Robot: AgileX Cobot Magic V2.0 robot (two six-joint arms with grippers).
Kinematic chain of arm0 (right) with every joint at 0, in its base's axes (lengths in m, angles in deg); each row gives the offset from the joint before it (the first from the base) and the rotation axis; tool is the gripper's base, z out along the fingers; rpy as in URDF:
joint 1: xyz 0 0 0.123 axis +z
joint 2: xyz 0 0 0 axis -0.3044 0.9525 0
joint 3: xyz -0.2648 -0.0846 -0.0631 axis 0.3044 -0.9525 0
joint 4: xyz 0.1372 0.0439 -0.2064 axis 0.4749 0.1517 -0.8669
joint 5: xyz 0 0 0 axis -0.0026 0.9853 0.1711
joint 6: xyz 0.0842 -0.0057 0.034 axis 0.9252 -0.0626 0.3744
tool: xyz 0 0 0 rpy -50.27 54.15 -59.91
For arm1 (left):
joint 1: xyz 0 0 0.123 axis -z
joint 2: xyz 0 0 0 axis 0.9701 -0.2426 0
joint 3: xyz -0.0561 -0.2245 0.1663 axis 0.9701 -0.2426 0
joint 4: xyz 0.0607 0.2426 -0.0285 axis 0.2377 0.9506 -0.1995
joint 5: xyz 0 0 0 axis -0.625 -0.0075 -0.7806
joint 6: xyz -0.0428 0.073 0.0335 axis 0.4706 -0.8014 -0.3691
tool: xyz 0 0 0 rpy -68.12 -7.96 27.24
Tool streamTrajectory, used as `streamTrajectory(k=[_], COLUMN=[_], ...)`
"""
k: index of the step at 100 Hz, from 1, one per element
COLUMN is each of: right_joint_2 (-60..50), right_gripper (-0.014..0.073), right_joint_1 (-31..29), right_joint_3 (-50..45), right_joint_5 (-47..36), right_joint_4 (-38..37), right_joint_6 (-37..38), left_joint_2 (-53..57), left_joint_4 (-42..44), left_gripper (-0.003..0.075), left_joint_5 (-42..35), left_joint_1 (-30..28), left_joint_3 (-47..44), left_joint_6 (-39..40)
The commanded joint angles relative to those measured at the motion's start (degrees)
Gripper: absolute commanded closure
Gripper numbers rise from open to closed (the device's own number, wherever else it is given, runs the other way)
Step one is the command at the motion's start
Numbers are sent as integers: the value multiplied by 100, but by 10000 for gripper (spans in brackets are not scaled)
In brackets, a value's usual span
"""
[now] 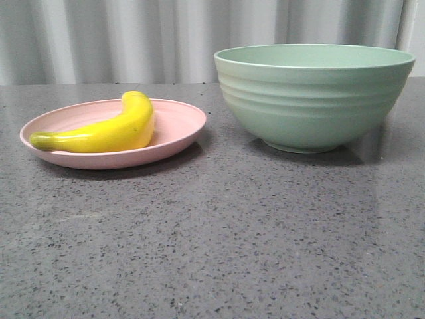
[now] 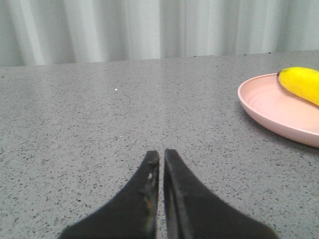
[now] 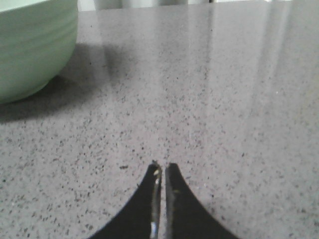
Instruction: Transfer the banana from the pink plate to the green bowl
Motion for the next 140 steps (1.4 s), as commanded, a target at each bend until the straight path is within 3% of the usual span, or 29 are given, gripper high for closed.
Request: streamTrajectory(k=[1, 47, 60, 140], right_joint_2=[-89, -89, -89, -89], right_gripper=[673, 673, 673, 673], right_joint_1=[-28, -28, -28, -28], right_joint_3=[-155, -155, -155, -155], right_joint_5=[-720, -1096, -1127, -1127], right_joint_4=[-100, -100, -111, -111], right_joint_6=[-9, -9, -9, -9], left_joint_2=[186, 186, 186, 186], left_joint_4=[-10, -21, -126, -51], left_gripper=[738, 738, 738, 738], left_joint_5=[-514, -524, -883, -609], left_joint_1=[-10, -10, -10, -10], left_joint_3=[-148, -148, -148, -148], left_joint_6=[40, 40, 40, 40])
